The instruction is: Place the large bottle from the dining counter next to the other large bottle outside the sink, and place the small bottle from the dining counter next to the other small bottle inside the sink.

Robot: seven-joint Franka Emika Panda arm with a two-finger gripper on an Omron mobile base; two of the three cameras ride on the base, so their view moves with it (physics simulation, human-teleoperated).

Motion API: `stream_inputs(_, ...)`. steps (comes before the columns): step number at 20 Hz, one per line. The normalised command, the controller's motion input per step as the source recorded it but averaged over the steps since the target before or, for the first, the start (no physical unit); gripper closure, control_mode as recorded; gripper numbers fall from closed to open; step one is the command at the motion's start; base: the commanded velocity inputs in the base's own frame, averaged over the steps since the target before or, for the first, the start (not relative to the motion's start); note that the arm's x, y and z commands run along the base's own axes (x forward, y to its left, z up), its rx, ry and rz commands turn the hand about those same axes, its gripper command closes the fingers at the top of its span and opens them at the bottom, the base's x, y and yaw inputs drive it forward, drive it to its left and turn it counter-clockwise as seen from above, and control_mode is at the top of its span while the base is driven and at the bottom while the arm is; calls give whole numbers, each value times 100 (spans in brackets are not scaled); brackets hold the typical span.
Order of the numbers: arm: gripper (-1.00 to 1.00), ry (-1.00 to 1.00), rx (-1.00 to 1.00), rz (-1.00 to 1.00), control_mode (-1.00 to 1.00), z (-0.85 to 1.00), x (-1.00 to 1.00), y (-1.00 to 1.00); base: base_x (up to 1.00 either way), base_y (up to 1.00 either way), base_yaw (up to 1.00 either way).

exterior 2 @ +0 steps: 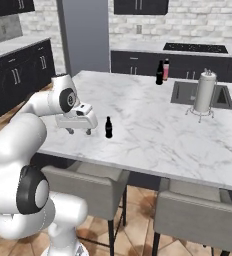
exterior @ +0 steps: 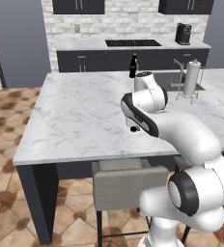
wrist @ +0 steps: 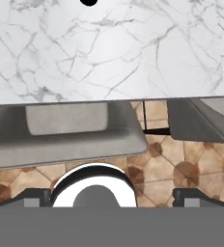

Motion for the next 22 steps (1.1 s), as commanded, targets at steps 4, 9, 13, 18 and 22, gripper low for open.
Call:
stream_inputs(4, -100, 0, 0, 0, 100, 0, 0, 0, 30, -4, 0)
stream_inputs(9, -100, 0, 0, 0, 100, 0, 0, 0, 18, 0, 0)
stream_inputs(13, -100, 0, 0, 0, -100, 0, 0, 0, 8, 0, 0)
stream_inputs(18, -100, 0, 0, 1, -100, 0, 5, -12, 0, 0, 0)
stream_inputs(22, -100, 0, 0, 2, -100, 0, 19, -24, 0, 0, 0)
